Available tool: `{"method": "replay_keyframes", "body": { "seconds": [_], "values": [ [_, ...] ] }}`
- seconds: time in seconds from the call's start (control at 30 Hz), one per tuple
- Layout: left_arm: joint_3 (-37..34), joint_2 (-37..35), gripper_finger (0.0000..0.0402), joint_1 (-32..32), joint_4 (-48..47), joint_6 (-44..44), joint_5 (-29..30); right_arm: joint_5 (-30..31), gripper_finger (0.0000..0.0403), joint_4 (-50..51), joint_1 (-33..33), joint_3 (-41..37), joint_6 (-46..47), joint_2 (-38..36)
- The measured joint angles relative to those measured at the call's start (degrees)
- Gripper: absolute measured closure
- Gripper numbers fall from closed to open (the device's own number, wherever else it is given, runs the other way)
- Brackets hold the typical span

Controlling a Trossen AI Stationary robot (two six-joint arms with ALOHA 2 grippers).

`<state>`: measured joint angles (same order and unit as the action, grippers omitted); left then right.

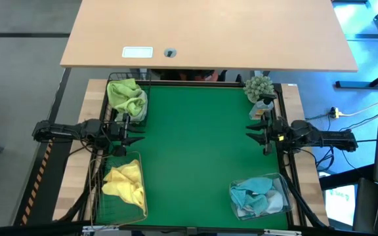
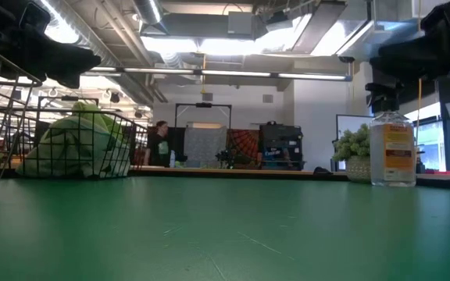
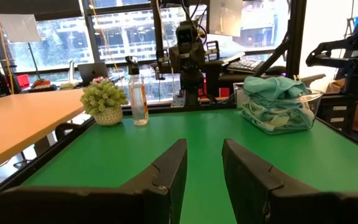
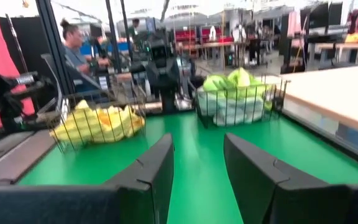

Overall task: Sort microfiber towel by color & place in baskets
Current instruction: Return to Home Position

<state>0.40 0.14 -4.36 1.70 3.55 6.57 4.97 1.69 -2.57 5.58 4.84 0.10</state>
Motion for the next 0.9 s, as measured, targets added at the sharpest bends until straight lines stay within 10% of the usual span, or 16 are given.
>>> {"method": "replay_keyframes", "body": {
  "seconds": [0.9],
  "values": [
    [0.01, 0.02, 0.0303, 0.00, 0.01, -0.05, 0.04, 5.64, 0.0260, -4.52, 0.00, -5.16, -8.20, 0.55]
  ]
}}
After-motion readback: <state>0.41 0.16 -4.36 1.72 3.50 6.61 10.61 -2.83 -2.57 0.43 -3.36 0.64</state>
